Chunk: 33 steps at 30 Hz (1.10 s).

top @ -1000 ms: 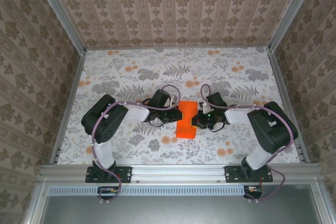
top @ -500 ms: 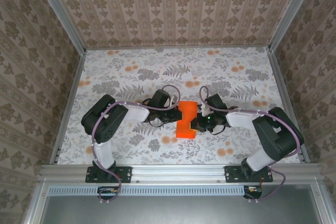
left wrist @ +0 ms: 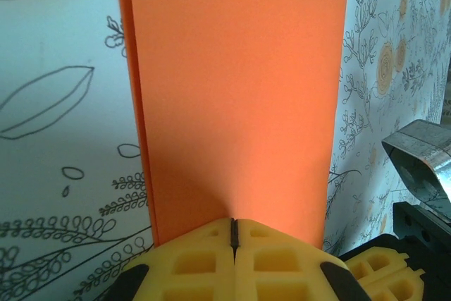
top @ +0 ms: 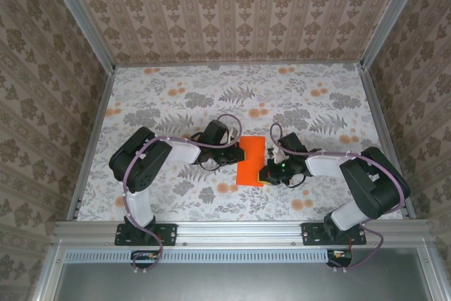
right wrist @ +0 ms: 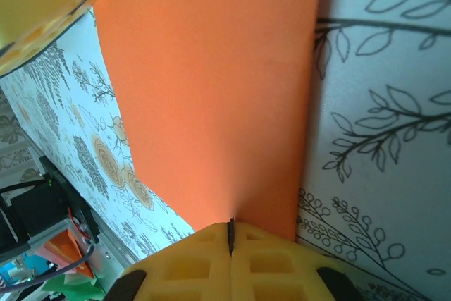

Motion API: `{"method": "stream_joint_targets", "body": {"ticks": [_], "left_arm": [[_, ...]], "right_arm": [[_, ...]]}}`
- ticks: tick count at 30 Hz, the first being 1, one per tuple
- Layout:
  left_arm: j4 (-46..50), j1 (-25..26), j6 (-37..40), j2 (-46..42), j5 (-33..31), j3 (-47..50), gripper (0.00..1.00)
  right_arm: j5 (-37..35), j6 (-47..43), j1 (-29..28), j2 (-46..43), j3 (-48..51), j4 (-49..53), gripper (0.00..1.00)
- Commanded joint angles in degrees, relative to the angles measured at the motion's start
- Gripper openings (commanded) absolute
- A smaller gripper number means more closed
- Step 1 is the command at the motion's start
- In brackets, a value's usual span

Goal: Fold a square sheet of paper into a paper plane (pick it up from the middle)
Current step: Fold the square sheet of paper in half at the center of the table.

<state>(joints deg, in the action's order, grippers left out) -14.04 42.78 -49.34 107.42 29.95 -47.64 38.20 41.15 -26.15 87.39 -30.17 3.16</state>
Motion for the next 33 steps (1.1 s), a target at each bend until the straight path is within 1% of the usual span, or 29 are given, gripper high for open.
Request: {"method": "stream_joint_targets", "body": {"ticks": [1, 6, 11, 16, 19, 22, 23, 26, 29, 33], "left_arm": [[16.25, -0.11, 0.12, 6.89, -10.79, 5.27, 0.00], [16.28, -0.31, 0.12, 6.66, -10.97, 5.58, 0.00], [16.56, -1.16, 0.21, 4.55, -11.49, 6.71, 0.00], [16.21, -1.74, -0.24, -1.86, -11.93, 8.00, 0.00], [15.48, -1.69, -1.28, -7.00, -12.26, 8.68, 0.00], [14.14, -1.66, -2.15, -10.76, -12.16, 8.91, 0.00], [13.61, -1.59, -2.33, -11.52, -11.66, 8.80, 0.00], [11.50, -1.43, -2.80, -12.26, -9.58, 8.36, 0.00], [8.75, -1.39, -3.30, -12.41, -7.37, 8.27, 0.00], [6.46, -1.39, -2.89, -12.57, -5.57, 7.57, 0.00]], "right_arm": [[-0.25, 0.30, -0.41, -0.23, 1.69, 3.29, 0.04], [-2.18, -0.89, -0.39, -0.93, 3.66, 6.89, 0.03], [-2.59, -1.72, -0.31, -4.93, 4.73, 9.64, 0.03], [-1.62, -1.11, -0.28, -10.19, 0.55, 8.88, 0.04], [-2.31, -0.28, -0.22, -10.79, -2.51, 7.28, 0.04], [-2.41, 0.85, -0.30, -8.14, -5.12, 4.20, 0.04], [-1.94, 1.51, -0.39, -5.37, -6.05, 2.48, 0.04], [-1.20, 3.36, -1.71, -0.77, -8.28, -1.85, 0.04], [-1.05, 3.44, -3.42, 3.70, -10.70, -2.67, 0.04], [-0.51, 4.09, -4.58, 7.92, -11.22, -4.56, 0.04]]}}
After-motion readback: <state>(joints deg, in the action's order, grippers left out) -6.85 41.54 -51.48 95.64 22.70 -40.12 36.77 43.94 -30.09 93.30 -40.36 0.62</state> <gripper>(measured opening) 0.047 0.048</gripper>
